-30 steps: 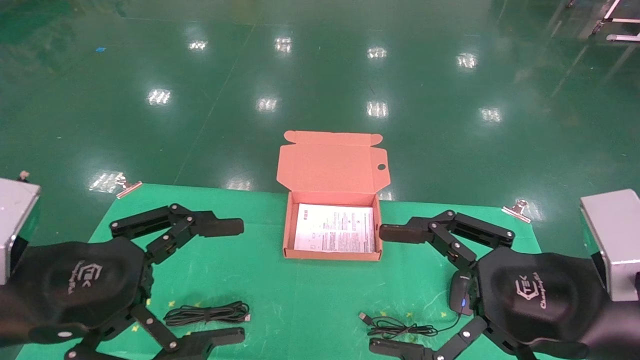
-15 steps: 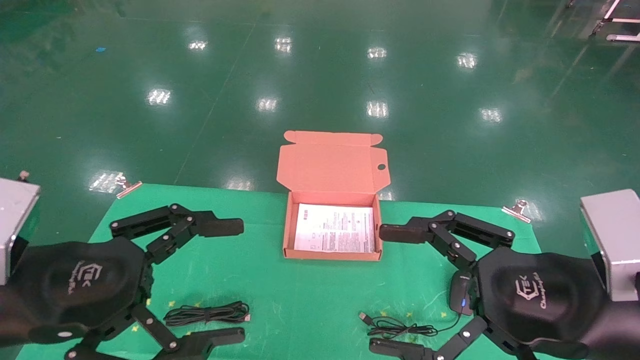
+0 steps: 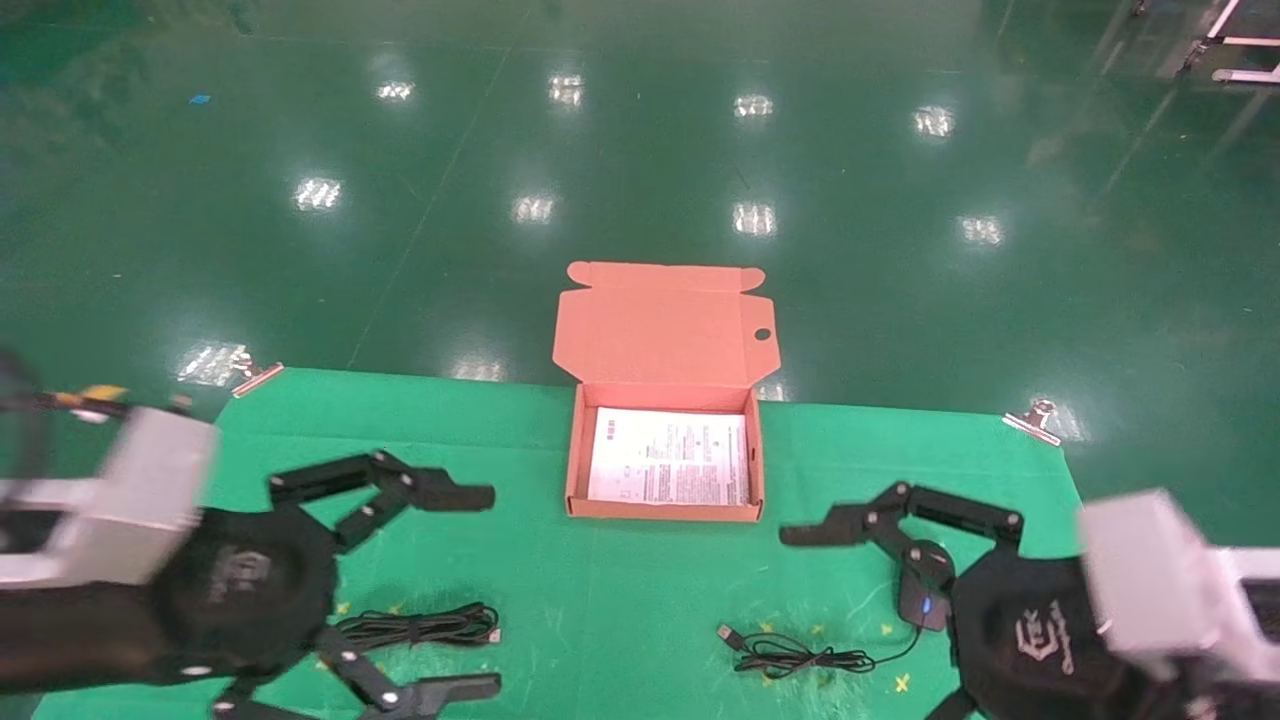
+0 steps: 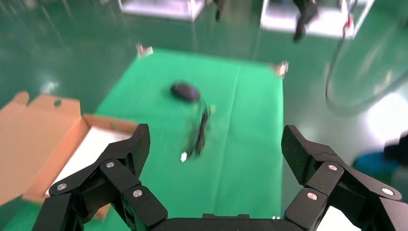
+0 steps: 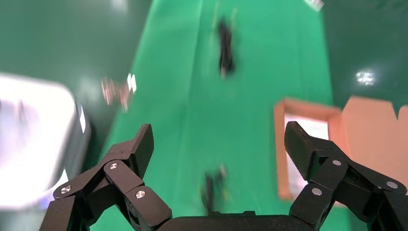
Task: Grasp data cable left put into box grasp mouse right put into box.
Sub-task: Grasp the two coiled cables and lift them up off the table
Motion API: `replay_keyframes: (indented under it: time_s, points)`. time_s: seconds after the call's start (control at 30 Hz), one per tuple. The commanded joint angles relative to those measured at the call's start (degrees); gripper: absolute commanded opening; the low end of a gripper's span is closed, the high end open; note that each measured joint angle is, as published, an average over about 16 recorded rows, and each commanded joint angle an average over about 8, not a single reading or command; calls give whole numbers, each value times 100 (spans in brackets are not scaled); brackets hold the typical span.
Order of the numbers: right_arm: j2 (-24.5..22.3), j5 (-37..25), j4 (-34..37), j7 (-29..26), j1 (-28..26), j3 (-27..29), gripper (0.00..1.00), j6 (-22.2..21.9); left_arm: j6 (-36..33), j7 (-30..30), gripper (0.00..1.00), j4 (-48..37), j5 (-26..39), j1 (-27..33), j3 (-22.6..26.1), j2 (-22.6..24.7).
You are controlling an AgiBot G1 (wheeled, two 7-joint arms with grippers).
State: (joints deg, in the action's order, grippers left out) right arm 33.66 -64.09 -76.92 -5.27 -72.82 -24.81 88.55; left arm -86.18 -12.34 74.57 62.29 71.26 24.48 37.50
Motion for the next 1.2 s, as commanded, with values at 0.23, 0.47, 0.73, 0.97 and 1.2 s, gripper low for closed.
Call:
replay_keyframes:
  time_s: [0.23,0.47,0.73,0.97,1.2]
  points:
    - [403,-1832,-71,715,-1193,-1238,100,137,-49,-18,100,178,1936,908,796,466]
    - [792,-2899,-73,969,-1690,-2166,100,21,188,162,100,219,3211,1144,1289,830]
    - [1083,-3555,-68,908,-1677,-2592,100,-204,427,126,100,189,3946,1010,1586,1014]
    - [1205,-3939,-54,718,-1458,-2764,100,-485,630,-23,100,66,4371,812,1754,1125]
    - [1225,-4159,-11,471,-1147,-2809,100,-862,886,-140,100,-217,4601,637,1816,1225]
